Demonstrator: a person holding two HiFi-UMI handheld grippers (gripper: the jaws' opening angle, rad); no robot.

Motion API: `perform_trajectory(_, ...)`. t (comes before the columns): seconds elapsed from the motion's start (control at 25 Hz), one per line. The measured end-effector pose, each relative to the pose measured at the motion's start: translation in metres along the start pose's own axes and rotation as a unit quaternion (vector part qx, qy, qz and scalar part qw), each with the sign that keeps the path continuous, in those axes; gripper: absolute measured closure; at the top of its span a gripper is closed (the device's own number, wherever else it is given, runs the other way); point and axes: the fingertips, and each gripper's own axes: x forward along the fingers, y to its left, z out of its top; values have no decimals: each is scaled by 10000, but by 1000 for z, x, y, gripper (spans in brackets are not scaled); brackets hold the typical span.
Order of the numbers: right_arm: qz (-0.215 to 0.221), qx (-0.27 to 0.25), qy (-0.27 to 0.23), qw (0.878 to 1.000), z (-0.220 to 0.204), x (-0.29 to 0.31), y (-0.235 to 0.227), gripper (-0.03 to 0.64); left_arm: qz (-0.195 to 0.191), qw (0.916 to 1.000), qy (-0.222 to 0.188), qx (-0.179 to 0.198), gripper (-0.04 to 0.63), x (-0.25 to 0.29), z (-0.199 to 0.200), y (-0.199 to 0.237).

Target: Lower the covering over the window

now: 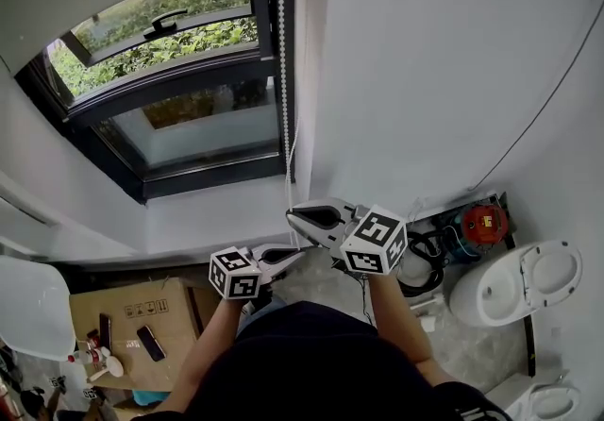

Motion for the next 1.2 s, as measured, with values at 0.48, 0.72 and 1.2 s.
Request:
perform_trajectory(0.48, -181, 96, 642, 9977, -52, 12, -16, 603, 129, 9977, 661, -110, 581, 5, -45, 12)
perform_trajectory(0.72, -201, 358, 790, 9960, -78, 14, -19, 603, 152, 9958, 838, -323, 581, 3, -68, 14)
perform_trajectory(1.2, -196, 582, 732, 9954, -82, 14, -19, 603, 252, 9964, 733, -345, 580, -1, -71, 17)
